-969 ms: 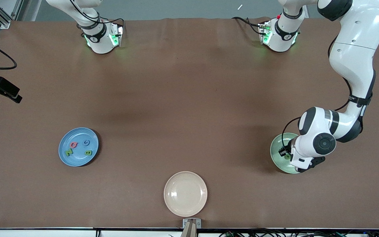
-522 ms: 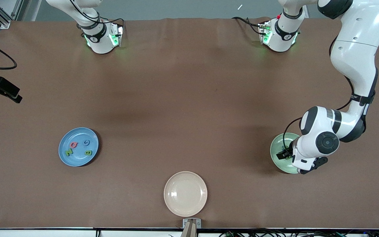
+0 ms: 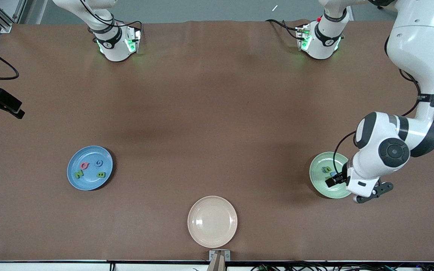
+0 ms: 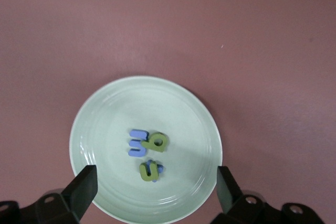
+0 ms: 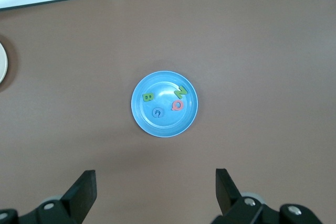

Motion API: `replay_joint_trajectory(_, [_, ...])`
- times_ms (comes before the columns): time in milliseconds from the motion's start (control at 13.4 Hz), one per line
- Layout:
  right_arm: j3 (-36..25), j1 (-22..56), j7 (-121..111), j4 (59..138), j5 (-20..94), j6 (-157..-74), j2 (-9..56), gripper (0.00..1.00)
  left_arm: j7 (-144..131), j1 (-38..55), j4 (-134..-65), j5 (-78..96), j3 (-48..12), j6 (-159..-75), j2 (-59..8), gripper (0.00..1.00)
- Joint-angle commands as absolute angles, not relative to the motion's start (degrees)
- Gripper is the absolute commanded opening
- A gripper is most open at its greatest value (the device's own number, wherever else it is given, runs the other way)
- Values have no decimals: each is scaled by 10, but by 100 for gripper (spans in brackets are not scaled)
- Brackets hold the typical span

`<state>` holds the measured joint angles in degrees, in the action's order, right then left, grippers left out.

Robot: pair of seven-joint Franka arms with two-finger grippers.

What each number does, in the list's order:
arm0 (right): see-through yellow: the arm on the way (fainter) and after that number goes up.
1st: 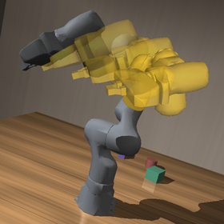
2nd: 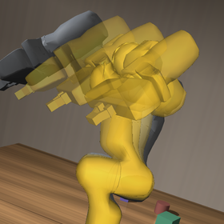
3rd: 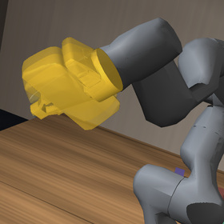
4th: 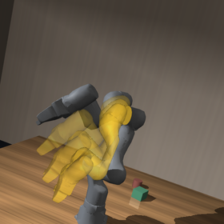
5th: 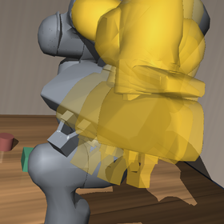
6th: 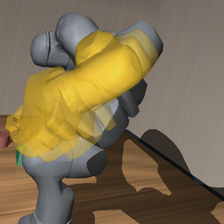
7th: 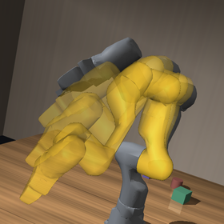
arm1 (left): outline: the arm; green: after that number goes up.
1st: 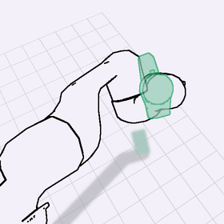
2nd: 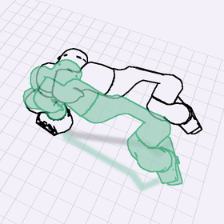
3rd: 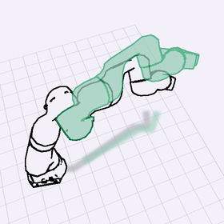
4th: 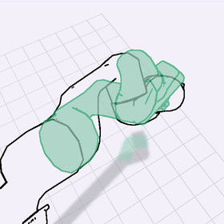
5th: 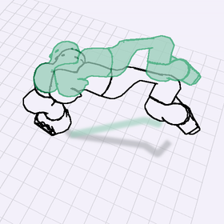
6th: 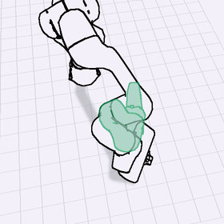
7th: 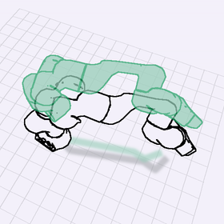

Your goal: Sort uppercase to blue plate, lowercase to green plate

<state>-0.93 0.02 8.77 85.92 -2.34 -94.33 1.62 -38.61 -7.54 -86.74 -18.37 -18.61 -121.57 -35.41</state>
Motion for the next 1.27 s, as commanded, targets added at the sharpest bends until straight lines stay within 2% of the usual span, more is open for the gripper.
replay_joint_trajectory(0, [-7,7,92,865,-33,-952,10,100,-363,-80,-871,-186,-185,-1208,-317,100])
replay_joint_trajectory(149, [-6,28,92,865,-77,-959,11,100,-363,-80,-870,-187,-185,-1194,-288,100])
replay_joint_trajectory(373, [-6,36,92,867,-81,-974,10,100,-296,-81,-870,-180,-185,-1152,-236,100])
replay_joint_trajectory(596, [-6,53,89,867,-83,-972,12,100,-258,-80,-870,-158,-187,-1063,-173,100])
replay_joint_trajectory(969, [-6,57,88,867,-76,-981,95,100,-211,-81,-871,-100,-186,-989,-100,100])
replay_joint_trajectory(1193, [-7,55,91,863,-74,-975,88,100,-107,-66,-879,-41,-129,-956,-54,100])
